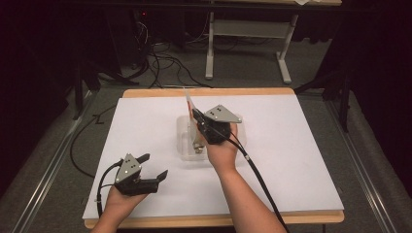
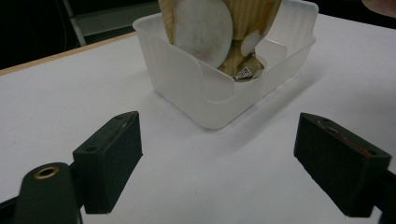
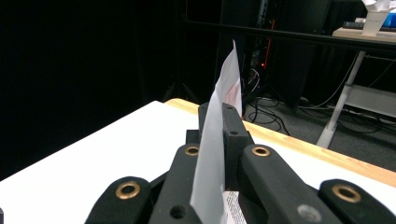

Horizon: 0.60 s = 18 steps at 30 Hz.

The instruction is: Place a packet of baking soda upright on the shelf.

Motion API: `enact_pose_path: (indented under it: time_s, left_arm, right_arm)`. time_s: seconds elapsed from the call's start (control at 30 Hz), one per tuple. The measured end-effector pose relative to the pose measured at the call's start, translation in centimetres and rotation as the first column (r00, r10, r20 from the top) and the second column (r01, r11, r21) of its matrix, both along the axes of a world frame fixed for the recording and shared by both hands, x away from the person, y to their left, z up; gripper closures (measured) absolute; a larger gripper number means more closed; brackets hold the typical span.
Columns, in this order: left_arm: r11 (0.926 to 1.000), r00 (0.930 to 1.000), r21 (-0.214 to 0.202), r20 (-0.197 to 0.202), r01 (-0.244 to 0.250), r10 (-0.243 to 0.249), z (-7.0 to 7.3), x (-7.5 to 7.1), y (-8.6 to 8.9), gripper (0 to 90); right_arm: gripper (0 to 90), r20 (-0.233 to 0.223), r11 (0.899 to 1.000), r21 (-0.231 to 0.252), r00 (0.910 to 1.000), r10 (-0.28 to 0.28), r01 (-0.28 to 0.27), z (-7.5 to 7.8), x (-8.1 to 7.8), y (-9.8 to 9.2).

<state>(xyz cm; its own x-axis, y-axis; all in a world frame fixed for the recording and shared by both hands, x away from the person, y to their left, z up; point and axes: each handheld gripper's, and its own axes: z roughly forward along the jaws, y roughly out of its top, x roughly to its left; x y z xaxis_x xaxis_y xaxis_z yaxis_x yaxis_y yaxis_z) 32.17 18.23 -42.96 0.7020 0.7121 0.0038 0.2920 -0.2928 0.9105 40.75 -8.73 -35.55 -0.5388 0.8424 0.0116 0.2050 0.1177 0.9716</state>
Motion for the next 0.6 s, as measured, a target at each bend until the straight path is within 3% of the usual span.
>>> enact_pose_path:
  time_s: [0.6]
  left_arm:
    - [1.0000,1.0000,-0.001,-0.002,0.001,-0.001,0.1,0.0,0.1,15.7]
  right_arm:
    - [90.0,-0.035,1.000,-0.008,0.9993,0.017,-0.017,-2.8,-0.5,0.6]
